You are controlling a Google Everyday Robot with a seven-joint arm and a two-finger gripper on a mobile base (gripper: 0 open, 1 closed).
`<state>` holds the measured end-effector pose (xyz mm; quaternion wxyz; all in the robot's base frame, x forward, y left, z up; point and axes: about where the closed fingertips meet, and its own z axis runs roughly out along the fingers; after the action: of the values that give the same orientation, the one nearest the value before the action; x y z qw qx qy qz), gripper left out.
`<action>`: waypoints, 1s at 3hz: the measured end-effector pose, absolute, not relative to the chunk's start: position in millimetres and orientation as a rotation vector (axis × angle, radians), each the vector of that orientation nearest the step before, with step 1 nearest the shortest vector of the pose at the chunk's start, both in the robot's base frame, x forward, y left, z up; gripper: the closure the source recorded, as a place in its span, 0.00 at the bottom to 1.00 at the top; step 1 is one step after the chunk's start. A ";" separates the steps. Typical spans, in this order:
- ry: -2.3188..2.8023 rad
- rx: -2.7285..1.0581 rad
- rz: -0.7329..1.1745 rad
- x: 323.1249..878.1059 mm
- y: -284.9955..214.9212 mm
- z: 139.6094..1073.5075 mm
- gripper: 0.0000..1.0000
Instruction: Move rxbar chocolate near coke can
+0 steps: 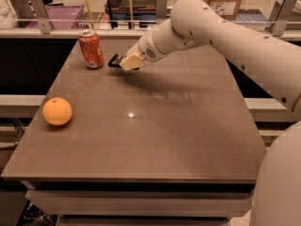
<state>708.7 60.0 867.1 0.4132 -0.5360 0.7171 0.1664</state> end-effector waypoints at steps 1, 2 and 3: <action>1.783 -1.335 0.459 713.1 65.8 856.6 1.00; 1.757 -1.330 0.513 717.5 71.4 847.1 1.00; 1.756 -1.334 0.517 717.1 73.9 845.2 0.82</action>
Offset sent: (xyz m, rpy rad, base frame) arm 0.0160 0.0129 -0.0290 0.1290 0.0188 0.0634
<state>717.1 73.9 845.2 0.4242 -0.5333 0.7021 0.2066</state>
